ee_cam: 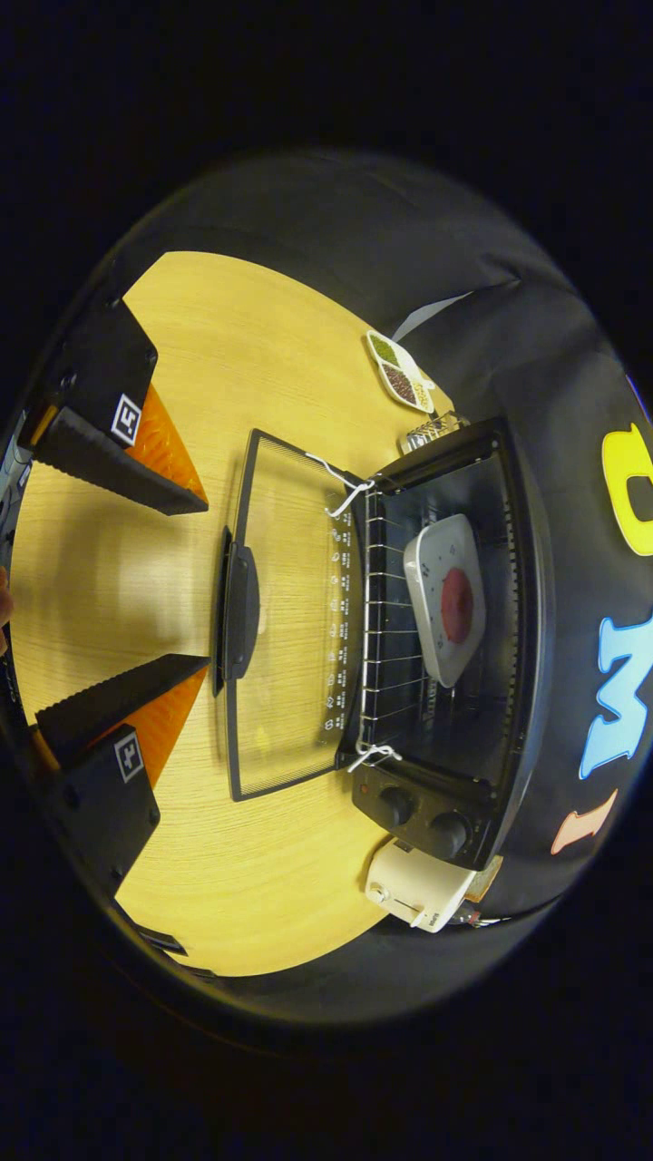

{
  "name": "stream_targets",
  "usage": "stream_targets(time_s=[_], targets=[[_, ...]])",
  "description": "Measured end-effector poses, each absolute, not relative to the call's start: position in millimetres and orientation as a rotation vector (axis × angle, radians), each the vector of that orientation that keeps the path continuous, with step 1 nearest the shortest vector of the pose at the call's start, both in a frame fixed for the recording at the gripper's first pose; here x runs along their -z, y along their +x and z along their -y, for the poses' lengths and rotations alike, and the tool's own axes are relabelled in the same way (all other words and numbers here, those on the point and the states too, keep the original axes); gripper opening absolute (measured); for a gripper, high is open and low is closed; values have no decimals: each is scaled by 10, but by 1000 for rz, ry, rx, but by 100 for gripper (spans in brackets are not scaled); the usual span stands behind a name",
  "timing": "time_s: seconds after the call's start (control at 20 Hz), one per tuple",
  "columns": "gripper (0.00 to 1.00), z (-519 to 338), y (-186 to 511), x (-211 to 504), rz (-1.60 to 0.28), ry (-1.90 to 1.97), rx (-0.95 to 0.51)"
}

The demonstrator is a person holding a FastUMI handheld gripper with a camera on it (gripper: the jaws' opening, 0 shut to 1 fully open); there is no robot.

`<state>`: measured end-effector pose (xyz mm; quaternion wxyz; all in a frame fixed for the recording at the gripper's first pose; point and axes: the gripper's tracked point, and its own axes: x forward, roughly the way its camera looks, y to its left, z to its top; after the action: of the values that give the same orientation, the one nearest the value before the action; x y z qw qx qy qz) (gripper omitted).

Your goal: Open the toaster oven, put the food inside, and close the toaster oven door.

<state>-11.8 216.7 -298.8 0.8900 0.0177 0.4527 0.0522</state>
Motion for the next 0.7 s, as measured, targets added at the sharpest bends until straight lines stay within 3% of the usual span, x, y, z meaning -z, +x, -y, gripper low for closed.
stream_targets(time_s=[0.25,0.7], targets=[[98,-2183,-258,3228,-1062,91,-79],[97,-2076,-67,3348,-1076,61,-24]])
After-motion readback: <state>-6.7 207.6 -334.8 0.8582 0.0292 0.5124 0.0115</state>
